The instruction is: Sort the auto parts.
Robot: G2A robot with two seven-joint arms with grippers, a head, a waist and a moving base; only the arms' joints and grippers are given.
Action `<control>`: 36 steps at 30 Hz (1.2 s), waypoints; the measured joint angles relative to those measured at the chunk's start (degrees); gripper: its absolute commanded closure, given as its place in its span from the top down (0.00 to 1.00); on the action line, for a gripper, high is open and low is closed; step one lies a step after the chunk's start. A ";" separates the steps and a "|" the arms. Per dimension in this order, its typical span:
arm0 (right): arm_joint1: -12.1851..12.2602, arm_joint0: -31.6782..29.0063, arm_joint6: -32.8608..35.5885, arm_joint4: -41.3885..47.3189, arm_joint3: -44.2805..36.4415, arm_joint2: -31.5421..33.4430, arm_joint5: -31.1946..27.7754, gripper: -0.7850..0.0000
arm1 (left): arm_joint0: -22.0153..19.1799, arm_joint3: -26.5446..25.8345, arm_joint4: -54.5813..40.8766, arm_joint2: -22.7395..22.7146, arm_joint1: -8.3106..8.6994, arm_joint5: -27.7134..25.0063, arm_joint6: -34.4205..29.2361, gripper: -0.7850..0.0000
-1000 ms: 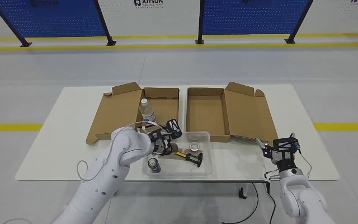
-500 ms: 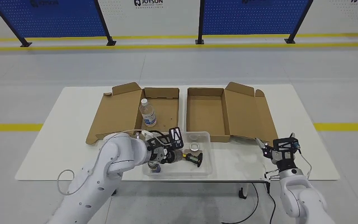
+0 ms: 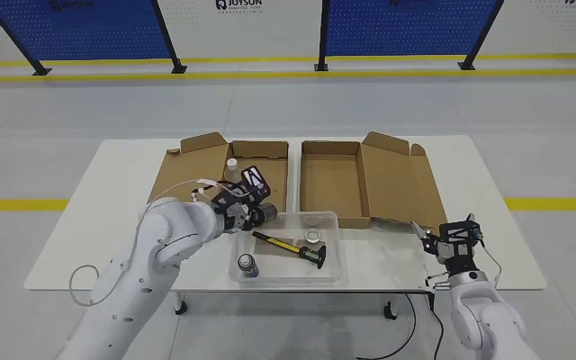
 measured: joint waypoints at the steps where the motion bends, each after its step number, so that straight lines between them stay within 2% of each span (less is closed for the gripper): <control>1: 0.00 0.00 0.00 0.00 0.00 0.00 0.00 1.00 | -0.13 0.49 0.92 -0.05 -0.06 1.92 0.80 0.00; 7: 0.00 0.00 0.00 0.00 0.00 0.00 0.00 1.00 | -1.39 3.76 6.23 1.33 -0.69 10.57 2.56 0.00; 13: 0.00 0.00 0.00 0.00 0.00 0.00 0.00 1.00 | -3.83 7.95 8.72 4.57 -1.64 15.42 2.42 0.00; 22: 0.00 0.00 0.00 0.00 0.00 0.00 0.00 1.00 | -8.19 15.14 11.15 8.76 -3.17 18.69 0.44 0.00; 36: 0.00 0.00 0.00 0.00 0.00 0.00 0.00 1.00 | -12.15 23.50 11.99 12.18 -4.95 19.27 -3.70 0.00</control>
